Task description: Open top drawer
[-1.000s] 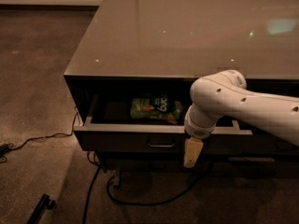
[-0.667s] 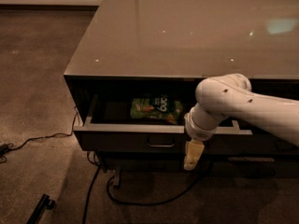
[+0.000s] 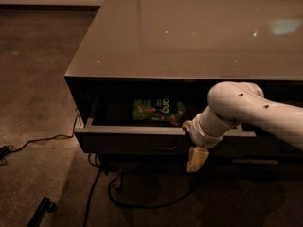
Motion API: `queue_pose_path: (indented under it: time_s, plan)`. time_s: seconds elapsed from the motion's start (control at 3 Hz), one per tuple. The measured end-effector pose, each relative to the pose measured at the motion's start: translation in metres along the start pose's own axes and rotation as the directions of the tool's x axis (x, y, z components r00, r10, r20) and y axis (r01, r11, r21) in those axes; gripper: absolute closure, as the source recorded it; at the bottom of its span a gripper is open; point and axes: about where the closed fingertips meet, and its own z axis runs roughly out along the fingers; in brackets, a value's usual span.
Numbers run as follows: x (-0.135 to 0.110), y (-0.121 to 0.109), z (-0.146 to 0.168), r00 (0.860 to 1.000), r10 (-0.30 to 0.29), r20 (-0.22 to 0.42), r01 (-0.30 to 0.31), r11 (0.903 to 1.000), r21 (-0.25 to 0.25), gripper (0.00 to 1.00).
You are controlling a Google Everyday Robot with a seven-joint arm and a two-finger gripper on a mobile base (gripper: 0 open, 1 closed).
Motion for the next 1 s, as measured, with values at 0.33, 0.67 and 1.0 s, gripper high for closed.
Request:
queue_pose_path:
  time_s: [0.33, 0.67, 1.0]
  plan:
    - [0.009, 0.021, 0.002, 1.0, -0.023, -0.008, 0.023, 0.9995, -0.02, 0.42]
    - [0.015, 0.032, -0.001, 0.999, -0.024, -0.024, 0.024, 0.9994, -0.024, 0.64]
    - [0.023, 0.053, -0.007, 0.999, 0.002, -0.052, -0.003, 0.9998, -0.019, 0.88]
